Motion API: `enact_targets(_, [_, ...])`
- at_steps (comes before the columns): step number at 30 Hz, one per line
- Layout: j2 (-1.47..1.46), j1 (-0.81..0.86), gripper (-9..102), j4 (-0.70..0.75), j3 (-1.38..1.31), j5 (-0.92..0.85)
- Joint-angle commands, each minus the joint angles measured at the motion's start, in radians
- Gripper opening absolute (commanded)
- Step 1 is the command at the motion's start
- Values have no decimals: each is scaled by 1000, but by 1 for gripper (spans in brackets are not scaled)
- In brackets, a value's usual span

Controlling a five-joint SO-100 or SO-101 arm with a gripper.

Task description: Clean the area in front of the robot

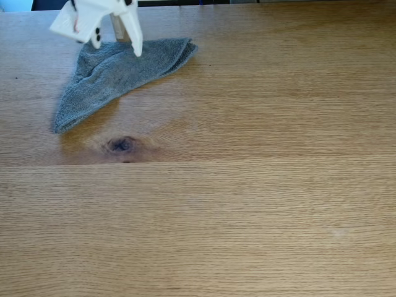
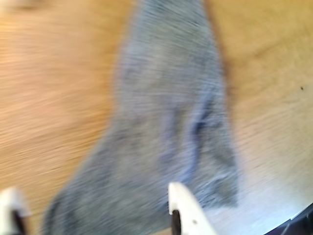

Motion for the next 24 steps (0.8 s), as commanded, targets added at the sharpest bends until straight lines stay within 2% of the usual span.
enact_targets(1, [298, -229, 14, 163, -14, 138])
enact_targets(4, [414, -400, 5, 262, -14, 241])
enact_targets(8, [560, -595, 3, 365, -11, 380])
enact_targets(12, [687, -716, 0, 411, -11, 463])
enact_targets(18, [873, -784, 0, 426, 63, 492])
enact_targets(21, [1058, -781, 0, 390, 258, 430])
enact_targets(24, [1243, -733, 0, 276, 552, 330])
